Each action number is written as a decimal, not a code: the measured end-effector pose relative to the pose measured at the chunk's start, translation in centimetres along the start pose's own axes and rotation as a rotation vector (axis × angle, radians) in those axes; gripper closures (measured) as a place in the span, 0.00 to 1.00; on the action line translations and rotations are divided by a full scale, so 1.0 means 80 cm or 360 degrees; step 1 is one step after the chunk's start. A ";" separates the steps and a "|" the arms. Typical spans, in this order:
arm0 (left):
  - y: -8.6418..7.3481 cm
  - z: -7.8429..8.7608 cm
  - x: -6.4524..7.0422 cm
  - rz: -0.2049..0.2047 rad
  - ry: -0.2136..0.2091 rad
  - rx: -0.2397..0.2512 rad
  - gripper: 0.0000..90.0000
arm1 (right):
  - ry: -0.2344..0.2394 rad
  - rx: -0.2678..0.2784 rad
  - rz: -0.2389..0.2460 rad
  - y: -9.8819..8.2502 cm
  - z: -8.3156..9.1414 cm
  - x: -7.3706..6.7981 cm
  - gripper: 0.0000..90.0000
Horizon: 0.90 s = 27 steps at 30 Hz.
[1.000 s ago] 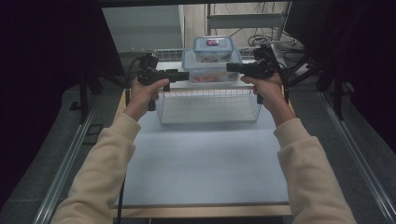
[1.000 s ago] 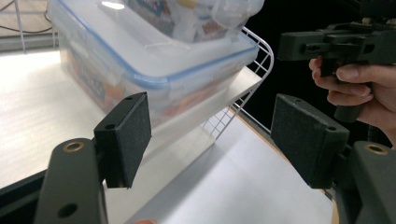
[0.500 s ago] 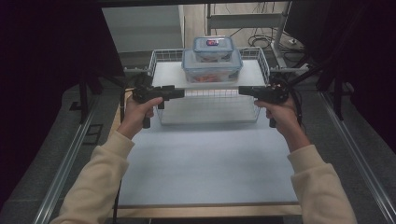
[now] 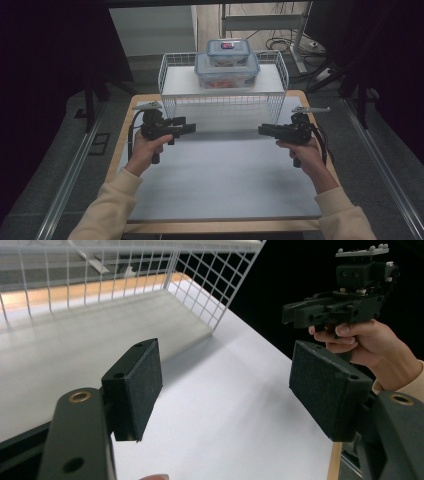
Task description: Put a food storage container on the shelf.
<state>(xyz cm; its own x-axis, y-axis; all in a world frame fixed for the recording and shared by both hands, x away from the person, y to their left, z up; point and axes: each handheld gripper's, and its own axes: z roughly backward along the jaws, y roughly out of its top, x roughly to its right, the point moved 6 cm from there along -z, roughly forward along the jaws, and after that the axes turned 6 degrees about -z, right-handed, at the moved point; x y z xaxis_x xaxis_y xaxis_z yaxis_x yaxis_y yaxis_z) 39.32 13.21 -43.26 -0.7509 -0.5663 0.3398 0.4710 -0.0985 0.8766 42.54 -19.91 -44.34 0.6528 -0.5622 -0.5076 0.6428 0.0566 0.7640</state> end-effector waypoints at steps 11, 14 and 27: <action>-0.067 -0.012 0.002 0.0045 -0.0008 -0.0079 0.32 | -0.0041 -0.0066 0.0019 -0.054 -0.008 0.006 0.53; -0.075 -0.014 0.003 0.0057 -0.0010 -0.0086 0.32 | -0.0039 -0.0078 0.0013 -0.064 -0.009 0.009 0.52; -0.097 -0.028 0.004 0.0080 -0.0014 -0.0150 0.32 | -0.0046 -0.0097 -0.0009 -0.080 -0.014 0.014 0.48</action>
<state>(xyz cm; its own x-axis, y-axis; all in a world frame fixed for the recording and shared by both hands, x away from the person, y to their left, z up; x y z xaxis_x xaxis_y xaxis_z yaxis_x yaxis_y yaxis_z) 36.45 11.94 -50.73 -0.7291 -0.5653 0.3858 0.5492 -0.1468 0.8227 39.63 -20.01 -50.24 0.6379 -0.5862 -0.4994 0.6703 0.1033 0.7349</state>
